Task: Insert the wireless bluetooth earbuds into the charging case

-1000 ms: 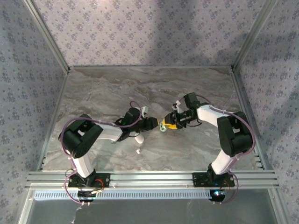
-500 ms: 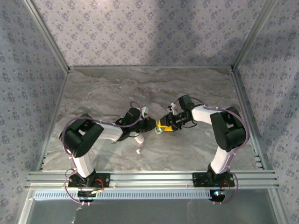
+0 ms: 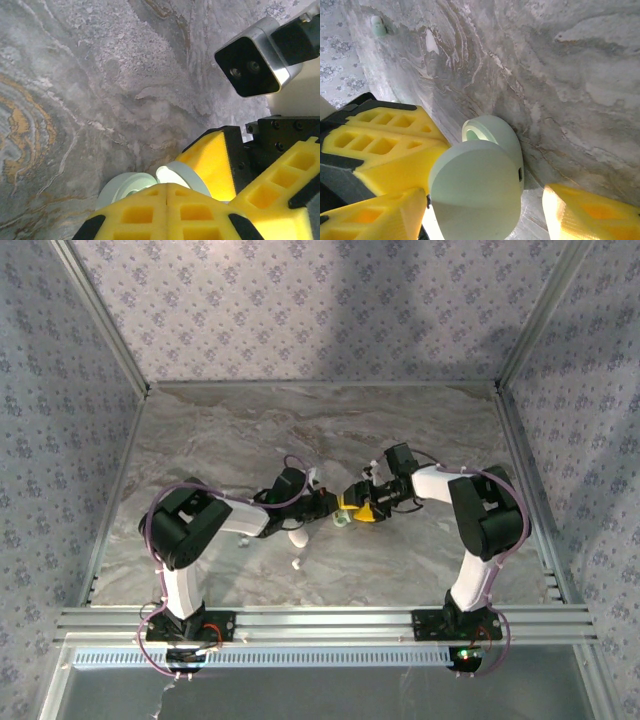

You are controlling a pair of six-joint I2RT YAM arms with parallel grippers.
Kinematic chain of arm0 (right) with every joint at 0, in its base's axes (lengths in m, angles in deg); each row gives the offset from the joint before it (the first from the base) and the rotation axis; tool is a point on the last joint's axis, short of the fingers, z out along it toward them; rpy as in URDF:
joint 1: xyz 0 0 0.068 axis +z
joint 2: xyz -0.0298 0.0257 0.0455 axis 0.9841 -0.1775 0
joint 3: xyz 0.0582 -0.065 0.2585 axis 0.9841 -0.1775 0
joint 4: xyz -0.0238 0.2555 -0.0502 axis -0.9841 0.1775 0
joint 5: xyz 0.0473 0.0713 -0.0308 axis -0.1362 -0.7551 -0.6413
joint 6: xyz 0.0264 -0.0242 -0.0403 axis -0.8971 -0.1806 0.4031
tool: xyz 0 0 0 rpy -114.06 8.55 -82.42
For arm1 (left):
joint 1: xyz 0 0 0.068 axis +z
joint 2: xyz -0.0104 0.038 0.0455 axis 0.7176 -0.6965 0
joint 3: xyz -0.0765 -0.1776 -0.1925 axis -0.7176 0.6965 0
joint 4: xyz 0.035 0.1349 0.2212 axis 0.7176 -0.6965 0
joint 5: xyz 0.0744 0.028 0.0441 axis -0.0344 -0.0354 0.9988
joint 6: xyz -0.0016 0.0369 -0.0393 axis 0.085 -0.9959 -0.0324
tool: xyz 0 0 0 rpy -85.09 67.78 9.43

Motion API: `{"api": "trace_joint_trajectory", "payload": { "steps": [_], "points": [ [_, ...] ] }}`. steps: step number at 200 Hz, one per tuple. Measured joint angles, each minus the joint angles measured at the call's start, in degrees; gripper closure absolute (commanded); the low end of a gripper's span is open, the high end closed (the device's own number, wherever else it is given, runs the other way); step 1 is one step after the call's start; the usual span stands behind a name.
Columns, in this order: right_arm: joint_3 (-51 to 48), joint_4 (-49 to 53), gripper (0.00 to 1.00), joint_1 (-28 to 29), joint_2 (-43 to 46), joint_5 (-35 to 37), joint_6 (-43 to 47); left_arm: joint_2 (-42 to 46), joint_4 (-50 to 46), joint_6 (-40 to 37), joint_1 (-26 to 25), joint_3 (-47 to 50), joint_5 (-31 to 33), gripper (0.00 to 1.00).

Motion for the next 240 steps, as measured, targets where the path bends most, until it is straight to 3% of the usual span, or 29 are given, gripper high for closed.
{"api": "trace_joint_trajectory", "payload": {
  "steps": [54, 102, 128, 140, 149, 193, 240],
  "points": [
    [-0.2, 3.43, 0.12, -1.11, 3.45, 4.85, 1.42, 0.0, -2.01, -0.24, -0.15, -2.34, -0.26, 0.88],
    [-1.16, 7.21, 0.0, 0.66, 11.06, 9.4, 4.59, 4.81, -11.67, -3.87, -0.04, -2.51, -0.24, 0.69],
    [-1.16, 9.6, 0.0, 2.75, 15.58, 14.45, 7.02, 11.76, -22.58, -9.14, 1.2, -5.35, 0.46, 0.42],
    [-1.16, 10.78, 0.0, 4.04, 17.07, 17.25, 8.2, 14.69, -27.52, -12.26, 2.19, -7.5, 1.09, 0.23],
    [-1.16, 11.72, 0.0, 5.33, 17.94, 19.71, 9.03, 16.7, -30.69, -14.08, 2.82, -8.9, 1.68, 0.01],
    [-1.16, 15.37, 0.0, 12.63, 18.67, 31.78, 12.41, 26.36, -40.24, -23.82, 3.82, -9.38, 8.92, 0.0],
    [-0.5, 17.68, 0.0, 18.21, 16.5, 41.97, 13.77, 36.35, -35.95, -30.75, 3.8, 7.04, 18.95, 0.0]
  ]
}}
